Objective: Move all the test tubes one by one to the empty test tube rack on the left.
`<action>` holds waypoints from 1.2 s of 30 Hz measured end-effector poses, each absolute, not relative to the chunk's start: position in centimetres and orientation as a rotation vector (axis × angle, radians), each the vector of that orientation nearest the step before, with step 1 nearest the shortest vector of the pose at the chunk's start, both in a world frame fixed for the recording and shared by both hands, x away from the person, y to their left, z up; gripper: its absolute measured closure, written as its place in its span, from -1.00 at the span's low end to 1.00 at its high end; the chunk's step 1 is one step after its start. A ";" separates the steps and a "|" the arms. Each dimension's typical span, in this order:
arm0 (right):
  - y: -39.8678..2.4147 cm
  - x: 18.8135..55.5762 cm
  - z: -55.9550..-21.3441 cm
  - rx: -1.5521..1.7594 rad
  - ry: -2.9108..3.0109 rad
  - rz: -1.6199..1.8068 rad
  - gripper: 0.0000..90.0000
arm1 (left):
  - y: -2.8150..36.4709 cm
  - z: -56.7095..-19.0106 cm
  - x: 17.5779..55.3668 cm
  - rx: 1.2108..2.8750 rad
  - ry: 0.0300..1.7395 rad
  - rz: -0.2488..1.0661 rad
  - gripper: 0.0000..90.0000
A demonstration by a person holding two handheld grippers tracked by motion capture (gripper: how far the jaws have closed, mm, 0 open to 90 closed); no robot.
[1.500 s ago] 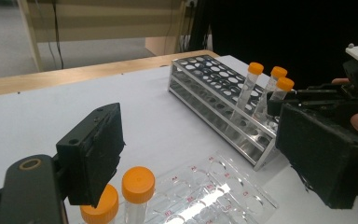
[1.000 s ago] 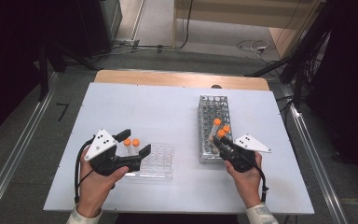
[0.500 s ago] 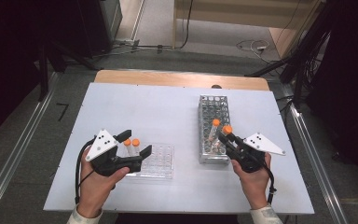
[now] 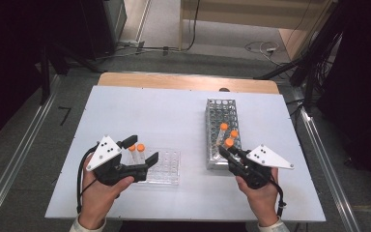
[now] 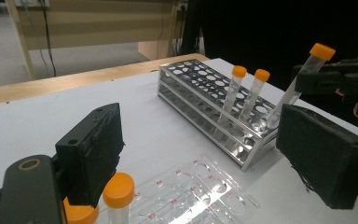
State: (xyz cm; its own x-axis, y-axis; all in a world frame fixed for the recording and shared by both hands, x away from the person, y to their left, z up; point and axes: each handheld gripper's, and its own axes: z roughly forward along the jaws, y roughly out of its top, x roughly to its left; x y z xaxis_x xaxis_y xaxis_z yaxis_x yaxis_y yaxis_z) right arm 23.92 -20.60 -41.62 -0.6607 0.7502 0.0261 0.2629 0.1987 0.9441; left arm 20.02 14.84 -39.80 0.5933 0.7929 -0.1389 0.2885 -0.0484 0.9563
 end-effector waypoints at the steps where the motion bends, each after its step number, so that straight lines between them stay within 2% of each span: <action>1: -20.3 23.7 -41.7 0.938 2.048 1.464 0.59 | 14.7 -39.8 20.0 1.619 0.917 0.519 -0.65; 21: -16.1 22.0 -44.2 0.820 2.258 1.408 0.59 | 8.0 -40.4 19.7 1.715 0.753 0.409 -0.61; 29: -15.7 21.7 -44.4 0.807 2.279 1.420 0.59 | 5.8 -41.0 20.3 1.775 0.708 0.395 -0.33; 36: -15.3 21.5 -44.5 0.794 2.294 1.420 0.59 | 5.0 -41.5 20.7 1.801 0.693 0.386 -0.20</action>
State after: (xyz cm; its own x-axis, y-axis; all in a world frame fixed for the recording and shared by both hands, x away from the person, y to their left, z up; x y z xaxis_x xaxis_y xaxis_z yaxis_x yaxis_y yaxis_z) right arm 21.52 -15.31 -44.49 -0.7911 0.6116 0.0140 0.2851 0.3484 0.8929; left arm 20.71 5.04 -41.53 0.7746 0.6278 -0.0760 0.2661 -0.2145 0.9398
